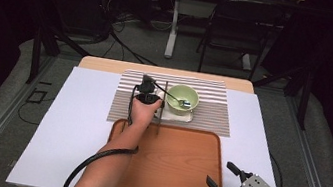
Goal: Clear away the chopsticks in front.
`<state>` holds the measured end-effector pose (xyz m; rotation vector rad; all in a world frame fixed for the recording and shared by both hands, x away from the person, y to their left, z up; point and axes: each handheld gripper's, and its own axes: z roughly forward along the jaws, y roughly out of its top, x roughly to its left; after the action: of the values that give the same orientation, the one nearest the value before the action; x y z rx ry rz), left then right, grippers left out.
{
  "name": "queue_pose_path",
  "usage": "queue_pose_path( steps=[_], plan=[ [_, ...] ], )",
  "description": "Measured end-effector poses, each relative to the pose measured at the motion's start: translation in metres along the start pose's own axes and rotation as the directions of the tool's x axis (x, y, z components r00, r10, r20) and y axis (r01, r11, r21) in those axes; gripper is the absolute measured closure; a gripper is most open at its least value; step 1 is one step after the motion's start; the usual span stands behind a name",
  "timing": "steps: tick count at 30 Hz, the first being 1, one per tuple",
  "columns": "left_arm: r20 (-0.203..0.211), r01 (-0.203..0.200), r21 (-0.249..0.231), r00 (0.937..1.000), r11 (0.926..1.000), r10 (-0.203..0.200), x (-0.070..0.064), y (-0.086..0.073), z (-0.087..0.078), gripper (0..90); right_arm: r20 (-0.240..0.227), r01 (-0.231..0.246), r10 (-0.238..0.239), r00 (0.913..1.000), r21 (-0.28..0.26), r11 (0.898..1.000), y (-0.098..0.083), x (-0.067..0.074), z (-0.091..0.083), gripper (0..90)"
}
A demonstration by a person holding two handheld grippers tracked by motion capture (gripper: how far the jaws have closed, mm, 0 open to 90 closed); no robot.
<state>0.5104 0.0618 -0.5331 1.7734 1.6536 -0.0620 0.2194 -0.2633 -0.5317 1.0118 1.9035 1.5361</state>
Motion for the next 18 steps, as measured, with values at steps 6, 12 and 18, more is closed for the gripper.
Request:
queue_pose_path(
  steps=[6,12,18],
  plan=[
    [0.017,0.03,0.005,0.9994,0.9995,-0.031,0.0022,-0.0001,0.0017,83.4,0.0,0.002,-0.002,1.0,0.001,1.0,0.0,0.0002,0.0,14.6],
    [0.023,0.04,0.012,0.9989,0.9991,-0.04,0.0013,-0.0006,0.0051,82.8,-0.001,0.002,-0.002,1.0,0.0,1.0,0.0,-0.0001,0.0001,14.6],
    [0.046,0.067,0.027,0.9966,0.9974,-0.069,0.0033,-0.0011,0.0079,83.3,-0.001,0.0,0.0,1.0,0.001,1.0,0.0,-0.0002,0.0002,14.6]
  ],
)
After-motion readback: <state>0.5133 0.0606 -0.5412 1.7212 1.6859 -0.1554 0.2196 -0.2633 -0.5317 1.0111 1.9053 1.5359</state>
